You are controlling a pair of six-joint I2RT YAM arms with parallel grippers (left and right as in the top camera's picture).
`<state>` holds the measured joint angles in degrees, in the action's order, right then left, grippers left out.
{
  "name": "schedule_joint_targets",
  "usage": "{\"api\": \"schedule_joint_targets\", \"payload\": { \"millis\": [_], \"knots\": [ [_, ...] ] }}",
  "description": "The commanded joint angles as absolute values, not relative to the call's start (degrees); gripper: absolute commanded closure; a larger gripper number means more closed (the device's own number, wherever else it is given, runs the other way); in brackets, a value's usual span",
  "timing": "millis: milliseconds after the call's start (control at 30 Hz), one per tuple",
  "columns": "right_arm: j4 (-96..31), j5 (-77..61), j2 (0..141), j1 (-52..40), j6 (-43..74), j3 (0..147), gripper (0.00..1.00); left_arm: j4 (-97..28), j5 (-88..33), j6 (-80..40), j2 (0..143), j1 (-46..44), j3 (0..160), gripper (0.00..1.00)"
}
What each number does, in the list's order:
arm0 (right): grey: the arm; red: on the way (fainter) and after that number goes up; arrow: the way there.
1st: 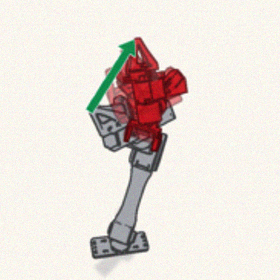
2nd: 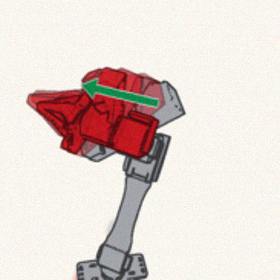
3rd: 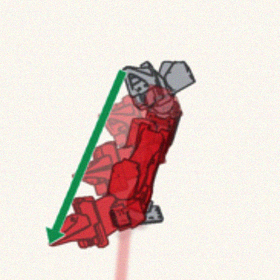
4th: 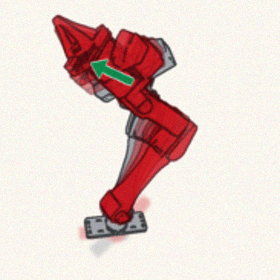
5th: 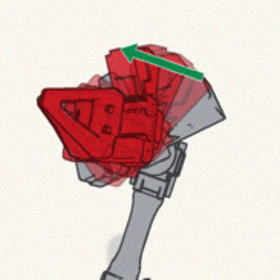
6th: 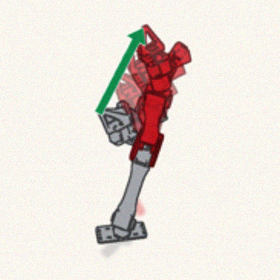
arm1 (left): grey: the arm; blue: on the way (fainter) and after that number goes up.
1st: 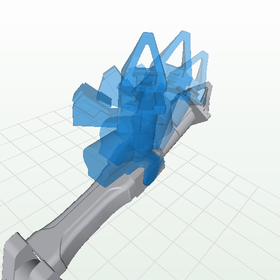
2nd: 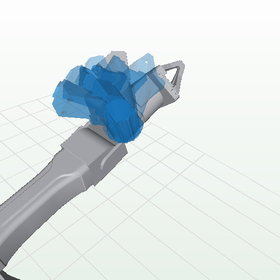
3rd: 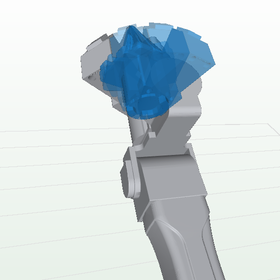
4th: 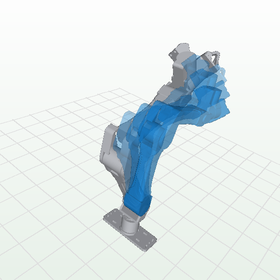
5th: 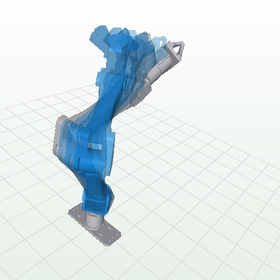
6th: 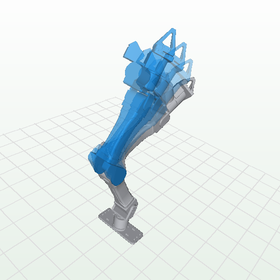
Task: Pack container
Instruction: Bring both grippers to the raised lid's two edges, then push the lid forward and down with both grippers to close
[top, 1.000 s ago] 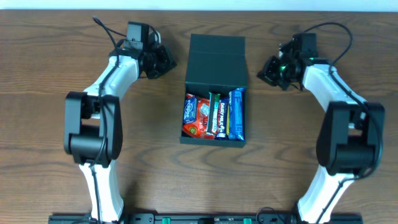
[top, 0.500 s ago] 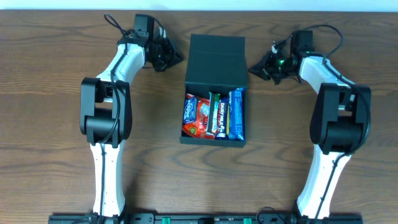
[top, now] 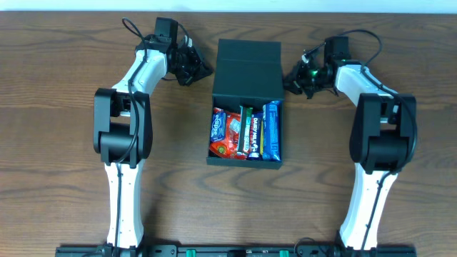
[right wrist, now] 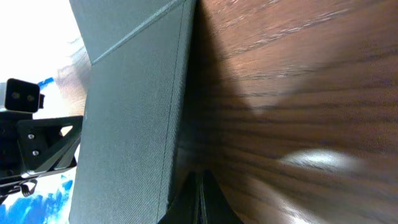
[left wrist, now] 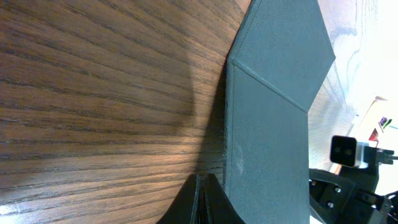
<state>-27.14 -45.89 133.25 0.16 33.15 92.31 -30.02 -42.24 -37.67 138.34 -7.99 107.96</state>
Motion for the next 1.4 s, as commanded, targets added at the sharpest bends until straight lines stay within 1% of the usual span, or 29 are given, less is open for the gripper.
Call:
{"api": "schedule_joint_targets", "payload": {
  "millis": [0, 167, 267, 467, 833, 1033, 1200, 1367],
  "knots": [
    [-25.50, -49.50, 134.17, -0.47, 33.71, 93.12, 0.98, -30.22, -43.16, -37.28, 139.41, -7.94, 108.81, 0.94],
    [-21.21, -55.31, 134.17, -0.47, 33.56, 93.12, 0.98, -30.17, -43.16, -37.30, 139.41, -7.94, 108.81, 0.95],
    [-18.79, -59.11, 134.17, -0.47, 31.14, 93.12, 0.98, -30.13, -43.11, -37.28, 139.39, -7.94, 108.81, 0.94],
    [-18.39, -62.72, 134.17, -0.47, 27.16, 93.12, 0.98, -28.82, -43.24, -37.28, 139.41, -7.94, 108.81, 0.94],
    [-17.06, -67.72, 132.55, -0.01, 22.44, 93.12, 0.98, -17.67, -57.21, -36.93, 139.20, -6.59, 108.92, 0.94],
    [-17.12, -67.70, 128.14, 0.47, 19.77, 93.12, 0.99, -16.93, -62.65, -29.19, 136.22, -6.11, 108.92, 0.94],
    [-17.34, -67.53, 123.50, 0.78, 18.46, 93.12, 0.98, -18.04, -62.61, -24.14, 131.92, -6.11, 108.92, 0.94],
    [-20.01, -67.51, 119.59, 0.64, 16.14, 93.12, 0.98, -22.83, -62.57, -18.00, 127.11, -6.17, 108.92, 0.94]
  ]
}}
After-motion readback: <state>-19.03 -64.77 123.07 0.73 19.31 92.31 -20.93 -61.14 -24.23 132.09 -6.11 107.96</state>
